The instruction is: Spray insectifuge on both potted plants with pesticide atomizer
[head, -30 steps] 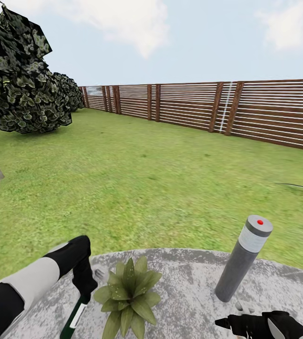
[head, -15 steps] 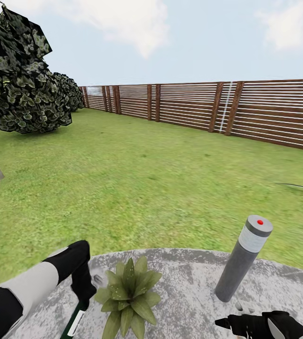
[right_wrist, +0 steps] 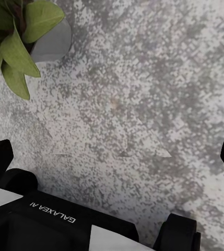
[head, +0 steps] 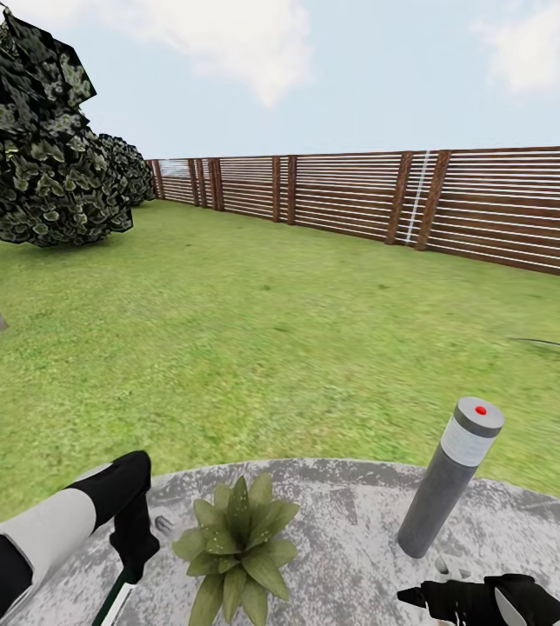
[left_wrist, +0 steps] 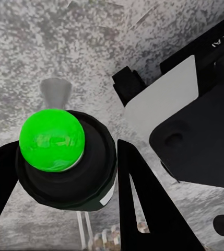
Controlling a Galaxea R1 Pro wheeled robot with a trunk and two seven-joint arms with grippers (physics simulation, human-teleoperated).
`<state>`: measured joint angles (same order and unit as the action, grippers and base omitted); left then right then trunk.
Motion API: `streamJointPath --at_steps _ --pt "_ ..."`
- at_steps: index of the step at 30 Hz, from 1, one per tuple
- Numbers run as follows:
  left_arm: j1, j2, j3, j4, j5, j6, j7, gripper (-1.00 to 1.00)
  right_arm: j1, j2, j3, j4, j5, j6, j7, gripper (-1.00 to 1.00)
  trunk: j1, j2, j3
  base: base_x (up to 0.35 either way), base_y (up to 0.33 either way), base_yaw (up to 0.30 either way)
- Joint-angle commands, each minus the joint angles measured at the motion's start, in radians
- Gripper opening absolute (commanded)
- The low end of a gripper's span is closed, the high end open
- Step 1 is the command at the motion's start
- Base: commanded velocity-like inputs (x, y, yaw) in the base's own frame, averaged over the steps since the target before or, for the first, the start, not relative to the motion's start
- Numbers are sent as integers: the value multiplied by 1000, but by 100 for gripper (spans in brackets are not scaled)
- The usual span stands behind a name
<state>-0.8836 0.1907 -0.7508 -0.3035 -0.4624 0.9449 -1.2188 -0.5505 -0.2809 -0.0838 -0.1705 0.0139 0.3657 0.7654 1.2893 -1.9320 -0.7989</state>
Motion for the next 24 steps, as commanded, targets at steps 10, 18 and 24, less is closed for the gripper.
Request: streamJointPath --at_steps 10,18,24 --pt "0 -17 2 -2 -6 8 -8 -100 0 0 -8 -1 2 10 3 100 0 0 -1 0 0 0" --pt "3 -22 4 -2 -5 8 -8 -100 0 0 -8 -1 1 10 3 100 0 0 -1 0 0 0" --pt "3 -22 6 -4 -5 8 -8 -100 0 0 -8 -2 2 11 3 100 0 0 -1 0 0 0"
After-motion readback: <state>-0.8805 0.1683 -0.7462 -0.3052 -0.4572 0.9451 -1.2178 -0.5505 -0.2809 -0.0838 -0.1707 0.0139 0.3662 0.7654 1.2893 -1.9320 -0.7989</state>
